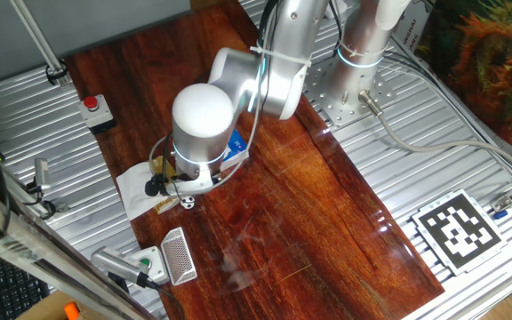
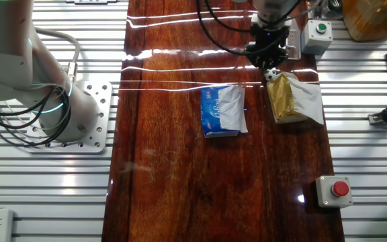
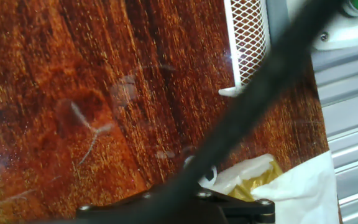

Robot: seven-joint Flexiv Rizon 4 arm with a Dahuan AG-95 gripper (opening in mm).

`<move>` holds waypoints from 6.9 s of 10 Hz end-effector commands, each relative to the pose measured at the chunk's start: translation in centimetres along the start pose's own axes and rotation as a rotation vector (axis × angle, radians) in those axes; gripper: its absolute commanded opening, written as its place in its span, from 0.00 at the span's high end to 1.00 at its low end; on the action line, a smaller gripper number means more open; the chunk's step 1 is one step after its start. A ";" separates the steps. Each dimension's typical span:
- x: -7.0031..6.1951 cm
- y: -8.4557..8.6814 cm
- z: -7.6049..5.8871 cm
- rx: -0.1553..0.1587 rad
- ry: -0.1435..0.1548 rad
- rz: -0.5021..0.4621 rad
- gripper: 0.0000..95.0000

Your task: Push the soccer ball into the goal

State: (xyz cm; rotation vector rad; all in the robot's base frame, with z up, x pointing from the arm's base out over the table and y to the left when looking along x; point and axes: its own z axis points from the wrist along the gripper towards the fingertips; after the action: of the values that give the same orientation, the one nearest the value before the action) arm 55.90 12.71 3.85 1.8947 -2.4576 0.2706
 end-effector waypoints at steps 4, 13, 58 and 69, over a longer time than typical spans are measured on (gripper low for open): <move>0.6 -0.4 0.0 0.015 0.048 -0.029 1.00; 0.4 -3.1 1.2 0.019 0.031 -0.038 1.00; -6.5 -1.8 0.1 0.017 -0.014 0.042 1.00; -6.6 -1.9 -0.1 0.052 -0.148 0.046 1.00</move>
State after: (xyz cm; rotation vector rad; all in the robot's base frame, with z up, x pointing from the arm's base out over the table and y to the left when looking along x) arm 59.33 18.47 3.34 1.9459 -2.6149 0.2139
